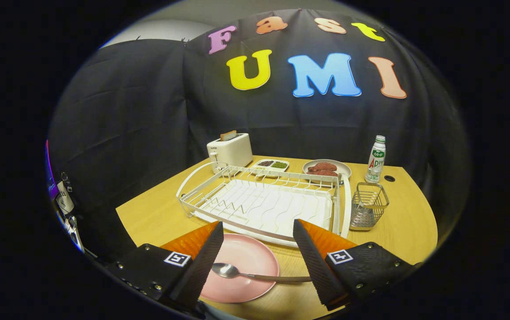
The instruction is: Take the plate from the dish rack, then take the spoon from the basket and place it into the plate.
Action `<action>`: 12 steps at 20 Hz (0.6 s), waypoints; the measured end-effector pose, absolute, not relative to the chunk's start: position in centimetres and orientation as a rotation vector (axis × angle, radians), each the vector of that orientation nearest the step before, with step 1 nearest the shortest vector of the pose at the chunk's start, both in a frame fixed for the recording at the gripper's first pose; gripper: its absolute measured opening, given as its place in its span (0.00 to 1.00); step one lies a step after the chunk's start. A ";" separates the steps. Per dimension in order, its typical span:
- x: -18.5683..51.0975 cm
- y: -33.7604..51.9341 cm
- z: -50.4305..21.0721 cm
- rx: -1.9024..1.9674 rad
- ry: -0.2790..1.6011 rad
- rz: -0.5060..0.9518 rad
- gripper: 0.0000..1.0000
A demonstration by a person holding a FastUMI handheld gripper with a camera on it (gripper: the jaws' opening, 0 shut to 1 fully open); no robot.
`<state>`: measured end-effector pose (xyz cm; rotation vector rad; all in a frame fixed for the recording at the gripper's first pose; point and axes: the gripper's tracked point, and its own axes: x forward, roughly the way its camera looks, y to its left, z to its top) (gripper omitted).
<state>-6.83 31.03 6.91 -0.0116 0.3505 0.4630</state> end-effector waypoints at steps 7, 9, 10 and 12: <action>-5.0 25.4 18.0 0.025 0.105 0.303 0.96; -4.8 23.8 22.2 0.031 0.019 0.266 0.96; -4.8 23.2 24.2 0.031 -0.020 0.251 0.96; -4.7 22.0 27.5 0.027 -0.083 0.231 0.96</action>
